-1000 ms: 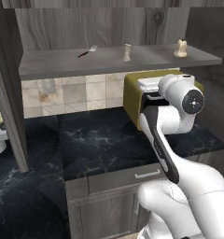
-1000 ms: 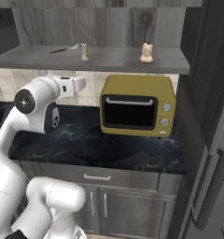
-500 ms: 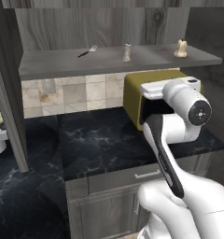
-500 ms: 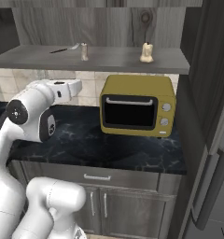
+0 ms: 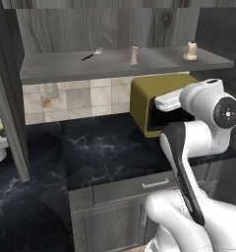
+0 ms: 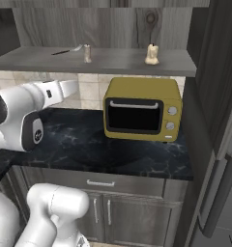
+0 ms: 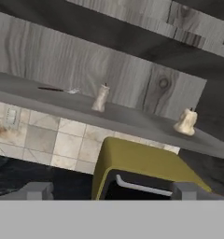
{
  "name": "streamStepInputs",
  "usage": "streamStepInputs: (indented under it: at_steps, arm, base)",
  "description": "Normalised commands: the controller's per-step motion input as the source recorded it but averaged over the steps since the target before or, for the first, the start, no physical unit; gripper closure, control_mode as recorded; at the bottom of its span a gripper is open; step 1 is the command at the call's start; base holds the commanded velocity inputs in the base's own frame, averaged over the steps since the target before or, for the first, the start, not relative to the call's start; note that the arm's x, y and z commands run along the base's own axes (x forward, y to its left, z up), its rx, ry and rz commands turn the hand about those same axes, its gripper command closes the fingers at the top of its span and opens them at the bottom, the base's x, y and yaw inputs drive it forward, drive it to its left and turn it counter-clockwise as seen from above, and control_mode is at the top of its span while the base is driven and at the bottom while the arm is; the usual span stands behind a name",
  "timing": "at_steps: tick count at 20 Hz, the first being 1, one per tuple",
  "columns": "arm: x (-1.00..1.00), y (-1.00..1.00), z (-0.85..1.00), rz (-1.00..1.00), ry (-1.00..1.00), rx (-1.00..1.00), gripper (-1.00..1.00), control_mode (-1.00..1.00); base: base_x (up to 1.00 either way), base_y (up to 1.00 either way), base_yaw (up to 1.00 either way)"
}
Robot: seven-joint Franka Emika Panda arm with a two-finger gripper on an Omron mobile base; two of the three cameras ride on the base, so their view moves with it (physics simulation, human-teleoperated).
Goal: Pick the candle and candle from the dining table and place them in the open cabinet. Close the cabinet after placing the objects.
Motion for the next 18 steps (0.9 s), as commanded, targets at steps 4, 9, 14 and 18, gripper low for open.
streamStepInputs:
  at_steps: [4,9,14,18]
  arm:
    - [-0.64,0.0,0.0,0.0,0.06,-0.18,-1.0,-1.0]
    - [-0.64,0.0,-0.14,0.0,0.05,-0.23,-1.0,-1.0]
    - [-0.59,0.0,-0.29,0.0,0.02,-0.3,-1.0,-1.0]
    - [-0.48,0.0,-0.34,0.01,0.01,-0.32,-1.0,-1.0]
  base:
    - [0.0,0.0,0.0]
    - [0.0,0.0,0.0]
    - [0.0,0.0,0.0]
    - [0.0,0.0,0.0]
